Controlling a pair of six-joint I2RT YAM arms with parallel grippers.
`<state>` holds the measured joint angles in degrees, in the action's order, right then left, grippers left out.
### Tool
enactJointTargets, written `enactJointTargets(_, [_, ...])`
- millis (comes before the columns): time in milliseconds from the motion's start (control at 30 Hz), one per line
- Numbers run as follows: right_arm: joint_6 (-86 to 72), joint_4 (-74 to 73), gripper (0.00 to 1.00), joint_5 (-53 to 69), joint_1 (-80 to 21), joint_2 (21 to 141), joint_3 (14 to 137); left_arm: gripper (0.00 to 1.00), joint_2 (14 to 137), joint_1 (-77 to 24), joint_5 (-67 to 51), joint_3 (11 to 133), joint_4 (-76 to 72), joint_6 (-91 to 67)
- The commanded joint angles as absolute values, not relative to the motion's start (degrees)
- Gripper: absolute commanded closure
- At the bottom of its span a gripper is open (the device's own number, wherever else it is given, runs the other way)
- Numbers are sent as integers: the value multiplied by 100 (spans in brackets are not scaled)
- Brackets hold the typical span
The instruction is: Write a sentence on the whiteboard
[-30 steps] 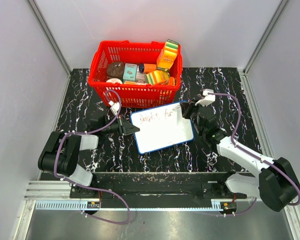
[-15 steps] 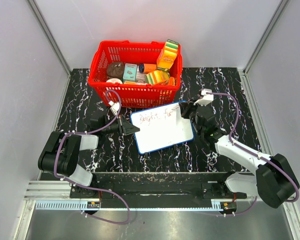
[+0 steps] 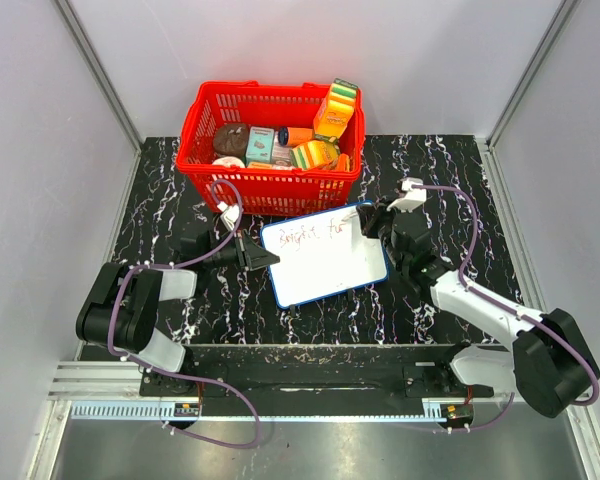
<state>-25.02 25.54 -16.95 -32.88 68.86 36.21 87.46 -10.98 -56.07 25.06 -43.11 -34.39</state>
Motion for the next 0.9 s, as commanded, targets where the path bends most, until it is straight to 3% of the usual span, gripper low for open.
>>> enactJointTargets(0, [-2566,2558,100,-1652,-3252,6715,3568,100,8684,-1160,-5177,2575,-4157,-2848])
enactJointTargets(867, [-2637,2356,100,-1635,-3252,6434,3199,100,8684,-1160,-5168,2575,-4157,-2848])
